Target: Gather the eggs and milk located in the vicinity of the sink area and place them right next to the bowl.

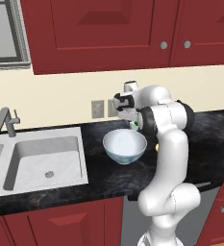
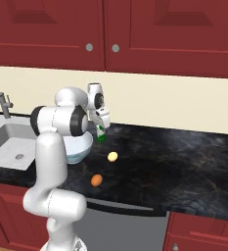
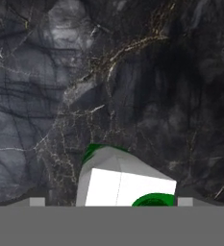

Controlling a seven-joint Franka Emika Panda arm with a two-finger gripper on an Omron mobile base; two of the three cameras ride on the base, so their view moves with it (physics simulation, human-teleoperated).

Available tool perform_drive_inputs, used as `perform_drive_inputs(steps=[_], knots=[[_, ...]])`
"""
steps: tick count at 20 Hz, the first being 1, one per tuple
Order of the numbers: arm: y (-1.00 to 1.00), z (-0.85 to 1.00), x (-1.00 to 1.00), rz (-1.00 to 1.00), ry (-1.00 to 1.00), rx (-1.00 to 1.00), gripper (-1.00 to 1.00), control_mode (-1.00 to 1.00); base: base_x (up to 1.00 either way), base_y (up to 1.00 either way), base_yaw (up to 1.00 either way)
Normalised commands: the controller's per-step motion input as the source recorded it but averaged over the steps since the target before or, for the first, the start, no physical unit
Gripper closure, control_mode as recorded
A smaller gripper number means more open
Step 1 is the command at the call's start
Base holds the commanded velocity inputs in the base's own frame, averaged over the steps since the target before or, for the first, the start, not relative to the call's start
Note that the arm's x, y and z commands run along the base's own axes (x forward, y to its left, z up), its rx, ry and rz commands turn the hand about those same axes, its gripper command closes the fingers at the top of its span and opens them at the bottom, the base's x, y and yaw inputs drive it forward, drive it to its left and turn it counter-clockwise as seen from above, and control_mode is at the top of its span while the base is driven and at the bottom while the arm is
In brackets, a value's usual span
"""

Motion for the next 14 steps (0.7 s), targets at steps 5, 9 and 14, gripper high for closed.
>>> perform_drive_inputs(steps=[5, 9, 14], knots=[[0.0, -0.01, 0.0, 0.0, 0.0, 0.0, 1.0, -1.0, 0.0, 0.0, 0.0], [-0.02, 0.0, -0.04, 0.0, 0.0, 0.0, 1.0, -1.0, 0.0, 0.0, 0.0], [-0.04, 0.0, -0.37, 0.0, 0.0, 0.02, 1.0, -1.0, 0.0, 0.0, 0.0]])
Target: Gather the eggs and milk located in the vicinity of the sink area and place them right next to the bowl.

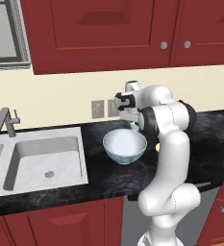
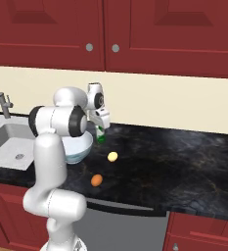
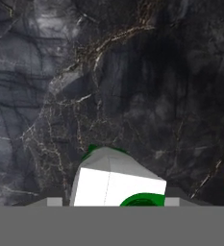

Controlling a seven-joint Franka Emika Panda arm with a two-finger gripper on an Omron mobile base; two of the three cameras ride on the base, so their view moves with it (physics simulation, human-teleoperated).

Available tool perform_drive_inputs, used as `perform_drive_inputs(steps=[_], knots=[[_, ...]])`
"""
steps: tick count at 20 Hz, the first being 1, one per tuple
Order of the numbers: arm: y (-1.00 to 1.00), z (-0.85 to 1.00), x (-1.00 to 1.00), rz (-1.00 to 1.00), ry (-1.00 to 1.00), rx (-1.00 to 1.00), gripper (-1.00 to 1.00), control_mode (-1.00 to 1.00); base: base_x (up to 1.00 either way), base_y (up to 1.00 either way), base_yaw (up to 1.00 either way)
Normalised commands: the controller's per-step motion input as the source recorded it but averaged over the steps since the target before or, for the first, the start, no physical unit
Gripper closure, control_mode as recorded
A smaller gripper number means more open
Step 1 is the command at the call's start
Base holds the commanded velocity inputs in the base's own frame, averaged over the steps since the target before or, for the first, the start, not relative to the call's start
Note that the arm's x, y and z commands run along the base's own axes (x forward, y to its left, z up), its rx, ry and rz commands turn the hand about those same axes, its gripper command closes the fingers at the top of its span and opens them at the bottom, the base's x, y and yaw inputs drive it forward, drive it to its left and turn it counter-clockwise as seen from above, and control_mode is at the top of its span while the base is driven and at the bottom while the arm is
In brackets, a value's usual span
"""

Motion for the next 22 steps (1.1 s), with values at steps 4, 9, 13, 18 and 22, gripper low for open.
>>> perform_drive_inputs(steps=[4, 9, 13, 18, 22], knots=[[-0.05, 0.0, -0.49, 0.0, -0.01, 0.04, 1.0, -1.0, 0.0, 0.0, 0.0], [-0.08, 0.0, -0.25, 0.0, -0.01, 0.0, 1.0, -1.0, 0.0, 0.0, 0.0], [-0.03, 0.0, -0.18, 0.0, -0.02, 0.0, 1.0, -1.0, 0.0, 0.0, 0.0], [0.0, -0.02, -0.02, 0.0, 0.0, 0.0, 1.0, -1.0, 0.0, 0.0, 0.0], [0.0, -0.04, 0.0, 0.0, 0.0, 0.0, 1.0, -1.0, 0.0, 0.0, 0.0]])
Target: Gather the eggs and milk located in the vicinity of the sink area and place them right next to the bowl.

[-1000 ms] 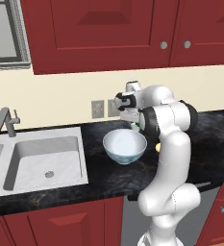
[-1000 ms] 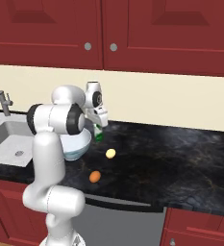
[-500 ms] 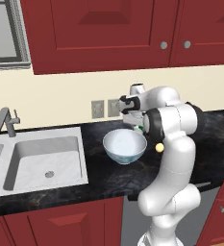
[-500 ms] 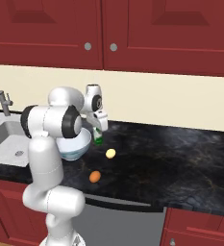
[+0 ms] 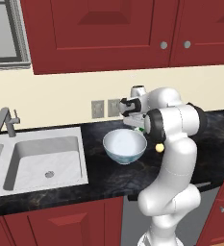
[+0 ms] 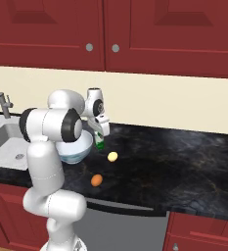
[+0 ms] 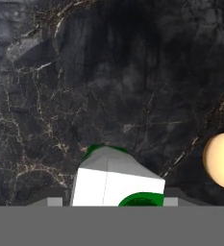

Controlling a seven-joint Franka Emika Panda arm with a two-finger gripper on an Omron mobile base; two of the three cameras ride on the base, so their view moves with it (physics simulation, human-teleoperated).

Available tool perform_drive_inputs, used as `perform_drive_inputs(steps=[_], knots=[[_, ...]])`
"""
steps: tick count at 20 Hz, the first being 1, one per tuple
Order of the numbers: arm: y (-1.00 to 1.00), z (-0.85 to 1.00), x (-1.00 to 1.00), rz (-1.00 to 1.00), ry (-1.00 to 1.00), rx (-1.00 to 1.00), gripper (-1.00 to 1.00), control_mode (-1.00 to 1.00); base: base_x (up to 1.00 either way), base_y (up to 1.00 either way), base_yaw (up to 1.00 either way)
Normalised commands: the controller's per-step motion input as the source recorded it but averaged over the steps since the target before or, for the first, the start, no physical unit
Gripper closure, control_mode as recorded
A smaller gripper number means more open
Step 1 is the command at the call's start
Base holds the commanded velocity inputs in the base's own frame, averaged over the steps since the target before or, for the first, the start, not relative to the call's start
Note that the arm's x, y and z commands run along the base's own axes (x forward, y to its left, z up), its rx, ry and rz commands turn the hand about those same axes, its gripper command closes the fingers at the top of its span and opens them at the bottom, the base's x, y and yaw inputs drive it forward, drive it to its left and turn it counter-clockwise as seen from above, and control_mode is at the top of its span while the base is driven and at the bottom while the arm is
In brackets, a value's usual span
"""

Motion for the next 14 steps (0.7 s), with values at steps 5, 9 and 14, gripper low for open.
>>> perform_drive_inputs(steps=[5, 9, 14], knots=[[0.0, -0.01, 0.0, 0.0, 0.0, 0.0, -1.0, -1.0, 0.0, 0.0, 0.0], [0.0, 0.0, 0.0, 0.0, 0.0, 0.0, -1.0, -1.0, 0.0, 0.0, 0.0], [0.0, 0.01, -0.03, 0.0, 0.0, 0.0, -1.0, -1.0, 0.0, 0.0, 0.0]])
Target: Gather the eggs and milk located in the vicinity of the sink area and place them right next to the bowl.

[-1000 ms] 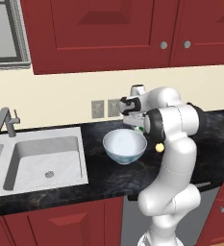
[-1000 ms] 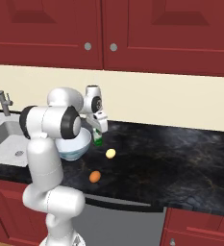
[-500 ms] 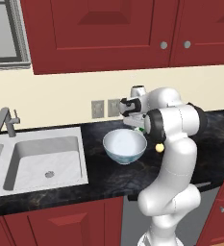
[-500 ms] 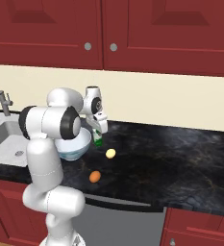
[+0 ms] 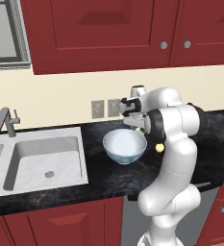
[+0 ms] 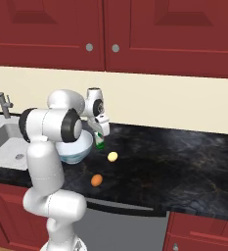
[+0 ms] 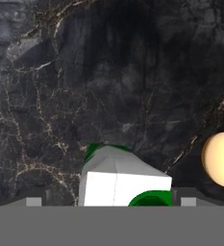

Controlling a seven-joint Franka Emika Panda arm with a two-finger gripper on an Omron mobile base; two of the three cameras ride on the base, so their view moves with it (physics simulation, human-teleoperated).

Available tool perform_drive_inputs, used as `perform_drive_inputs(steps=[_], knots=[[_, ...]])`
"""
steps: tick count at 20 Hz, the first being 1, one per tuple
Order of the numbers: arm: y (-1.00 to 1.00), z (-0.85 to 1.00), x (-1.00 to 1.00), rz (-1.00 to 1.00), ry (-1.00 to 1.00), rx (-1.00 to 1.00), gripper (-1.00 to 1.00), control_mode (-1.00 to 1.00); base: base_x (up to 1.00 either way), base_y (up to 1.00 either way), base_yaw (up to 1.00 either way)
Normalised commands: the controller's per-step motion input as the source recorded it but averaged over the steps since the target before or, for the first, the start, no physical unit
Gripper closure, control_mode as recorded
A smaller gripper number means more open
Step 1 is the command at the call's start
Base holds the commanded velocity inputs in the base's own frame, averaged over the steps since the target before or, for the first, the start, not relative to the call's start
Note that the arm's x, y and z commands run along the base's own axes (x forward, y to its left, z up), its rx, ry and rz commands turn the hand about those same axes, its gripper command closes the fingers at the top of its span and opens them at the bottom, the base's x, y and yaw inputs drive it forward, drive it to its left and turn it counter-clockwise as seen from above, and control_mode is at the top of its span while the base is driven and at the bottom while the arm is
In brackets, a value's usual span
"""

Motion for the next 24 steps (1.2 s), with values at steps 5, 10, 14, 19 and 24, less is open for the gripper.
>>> perform_drive_inputs(steps=[5, 10, 14, 19, 24], knots=[[-0.16, 0.31, -0.03, 0.0, 0.03, 0.0, -1.0, -1.0, 0.0, 0.0, 0.0], [-0.33, 0.35, -0.16, 0.0, 0.0, 0.03, -1.0, -1.0, 0.0, 0.0, 0.0], [-0.39, 0.35, -0.25, 0.0, 0.0, 0.05, -1.0, -1.0, 0.0, 0.0, 0.0], [-0.61, 0.0, -0.43, 0.0, -0.01, 0.03, -1.0, -1.0, 0.0, 0.0, 0.0], [-0.3, 0.0, -0.84, 0.12, -0.02, 0.01, -1.0, -1.0, 0.0, 0.0, 0.0]])
